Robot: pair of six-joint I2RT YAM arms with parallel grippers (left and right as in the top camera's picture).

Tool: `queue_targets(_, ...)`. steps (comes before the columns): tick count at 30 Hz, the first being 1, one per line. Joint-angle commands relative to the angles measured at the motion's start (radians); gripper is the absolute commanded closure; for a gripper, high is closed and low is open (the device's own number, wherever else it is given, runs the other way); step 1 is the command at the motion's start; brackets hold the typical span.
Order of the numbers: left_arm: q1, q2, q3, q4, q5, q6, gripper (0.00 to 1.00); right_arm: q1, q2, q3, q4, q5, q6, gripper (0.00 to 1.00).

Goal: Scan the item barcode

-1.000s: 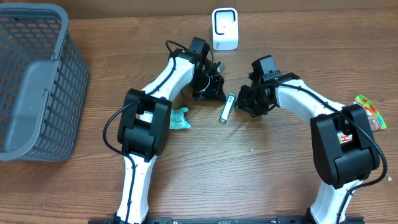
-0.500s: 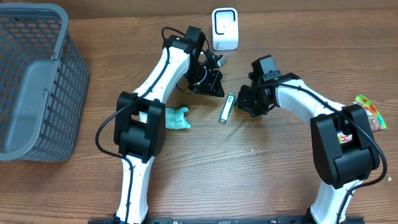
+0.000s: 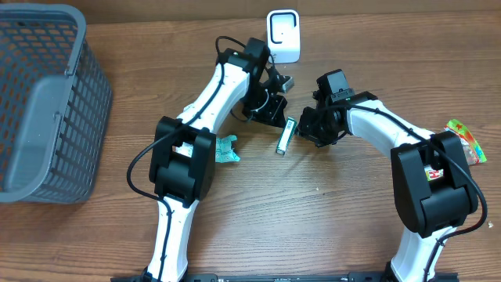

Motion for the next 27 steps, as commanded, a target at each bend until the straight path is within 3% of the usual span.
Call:
queue_targets(1, -0.008, 0.004, -0.011, 0.002, -0.061, 0.026, 0.96, 0.006, 0.012, -0.005, 0.004, 0.005, 0.004, 0.69)
queue_targets(20, -0.027, 0.004, -0.087, 0.076, -0.068, 0.022, 0.96, 0.006, 0.012, -0.005, 0.011, 0.005, 0.004, 0.69)
queue_targets(27, -0.024, 0.003, -0.076, 0.085, -0.036, -0.051, 0.96, 0.006, 0.012, -0.005, 0.013, 0.005, 0.004, 0.69)
